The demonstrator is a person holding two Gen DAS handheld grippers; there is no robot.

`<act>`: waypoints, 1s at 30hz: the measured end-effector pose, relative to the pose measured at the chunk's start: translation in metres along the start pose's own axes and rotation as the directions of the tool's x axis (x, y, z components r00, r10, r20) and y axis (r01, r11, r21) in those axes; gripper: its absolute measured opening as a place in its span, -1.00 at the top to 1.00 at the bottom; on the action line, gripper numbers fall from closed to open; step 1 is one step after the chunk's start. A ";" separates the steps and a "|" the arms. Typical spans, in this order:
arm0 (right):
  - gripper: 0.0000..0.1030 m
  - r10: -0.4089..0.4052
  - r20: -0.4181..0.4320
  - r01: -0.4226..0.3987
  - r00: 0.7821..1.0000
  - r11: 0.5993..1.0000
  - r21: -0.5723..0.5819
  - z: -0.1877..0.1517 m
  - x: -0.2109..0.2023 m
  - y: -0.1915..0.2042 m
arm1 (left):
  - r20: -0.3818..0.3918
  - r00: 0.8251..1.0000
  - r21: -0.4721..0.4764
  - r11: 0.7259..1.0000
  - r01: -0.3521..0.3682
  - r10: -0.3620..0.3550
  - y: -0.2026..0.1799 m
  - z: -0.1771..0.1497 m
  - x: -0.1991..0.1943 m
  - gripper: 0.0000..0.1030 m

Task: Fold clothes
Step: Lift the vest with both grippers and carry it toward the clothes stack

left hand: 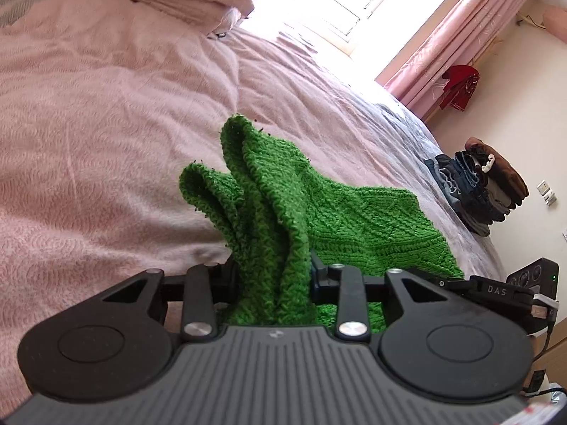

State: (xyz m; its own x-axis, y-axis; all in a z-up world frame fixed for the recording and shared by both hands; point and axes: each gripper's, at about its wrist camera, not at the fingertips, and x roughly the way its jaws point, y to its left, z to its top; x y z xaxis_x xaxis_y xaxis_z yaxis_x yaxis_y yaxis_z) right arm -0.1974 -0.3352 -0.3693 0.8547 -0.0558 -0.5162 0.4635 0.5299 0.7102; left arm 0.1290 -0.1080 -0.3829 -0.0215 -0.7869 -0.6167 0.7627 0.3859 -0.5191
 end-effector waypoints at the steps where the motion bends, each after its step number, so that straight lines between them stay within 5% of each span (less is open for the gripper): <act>1: 0.48 -0.004 0.002 0.004 1.000 1.000 -0.005 0.000 -0.004 0.002 | 0.002 1.000 0.001 1.000 0.002 -0.002 -0.006 -0.001 -0.002 0.44; 10: 0.48 0.020 0.020 -0.020 1.000 1.000 0.016 0.027 -0.043 -0.026 | -0.024 1.000 0.036 0.999 0.007 -0.006 -0.070 -0.008 0.022 0.45; 16: 0.48 -0.012 0.027 0.010 1.000 0.997 0.083 0.062 -0.107 -0.050 | -0.107 0.993 0.026 0.999 0.048 -0.045 -0.142 0.008 0.050 0.46; 30: 0.49 -0.217 0.198 0.151 0.956 0.942 0.301 0.170 -0.332 0.009 | -0.271 0.929 0.147 0.943 0.300 -0.253 -0.377 0.116 0.057 0.46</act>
State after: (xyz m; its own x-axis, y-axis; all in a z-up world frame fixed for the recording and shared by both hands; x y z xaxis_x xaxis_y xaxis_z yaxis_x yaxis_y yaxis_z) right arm -0.4373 -0.4558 -0.1102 0.7630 -0.3354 -0.5526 0.6359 0.2360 0.7348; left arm -0.0851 -0.3538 -0.1536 -0.3881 -0.6980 -0.6019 0.8075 0.0572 -0.5870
